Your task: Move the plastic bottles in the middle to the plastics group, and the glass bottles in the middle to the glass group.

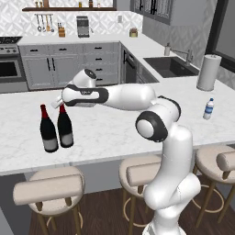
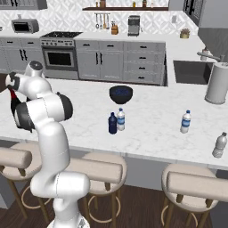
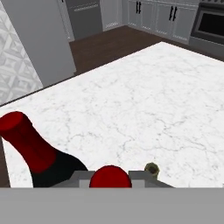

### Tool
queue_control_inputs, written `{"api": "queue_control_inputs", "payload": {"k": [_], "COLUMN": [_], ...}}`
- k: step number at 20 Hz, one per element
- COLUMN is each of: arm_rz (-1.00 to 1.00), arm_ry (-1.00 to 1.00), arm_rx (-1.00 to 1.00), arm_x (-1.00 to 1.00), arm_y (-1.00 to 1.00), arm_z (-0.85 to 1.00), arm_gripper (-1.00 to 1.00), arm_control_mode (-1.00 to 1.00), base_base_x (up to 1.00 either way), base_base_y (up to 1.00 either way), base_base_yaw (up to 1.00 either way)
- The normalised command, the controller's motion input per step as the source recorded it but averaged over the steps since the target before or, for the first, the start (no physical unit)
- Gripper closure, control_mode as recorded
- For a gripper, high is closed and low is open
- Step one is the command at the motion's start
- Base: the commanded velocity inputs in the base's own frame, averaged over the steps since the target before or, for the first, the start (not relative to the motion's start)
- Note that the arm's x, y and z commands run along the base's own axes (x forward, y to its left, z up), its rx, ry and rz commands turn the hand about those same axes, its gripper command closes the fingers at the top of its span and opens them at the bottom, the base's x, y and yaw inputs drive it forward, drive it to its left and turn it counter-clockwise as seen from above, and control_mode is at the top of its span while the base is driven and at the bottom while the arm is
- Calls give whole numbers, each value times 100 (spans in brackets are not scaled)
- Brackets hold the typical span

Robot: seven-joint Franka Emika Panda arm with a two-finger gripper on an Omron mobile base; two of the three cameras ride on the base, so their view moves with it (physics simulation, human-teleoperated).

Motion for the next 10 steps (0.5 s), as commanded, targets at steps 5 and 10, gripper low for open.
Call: {"api": "queue_control_inputs", "payload": {"k": [5, 10], "arm_rz": [0, 0], "arm_ry": [-1, 0], "arm_rx": [0, 0], "arm_x": [-3, 0], "arm_y": [0, 0], "arm_z": [-9, 0], "arm_gripper": [100, 100], "arm_control_mode": [-100, -100], "base_base_x": [0, 0], "base_base_y": [0, 0], "base_base_yaw": [0, 0]}}
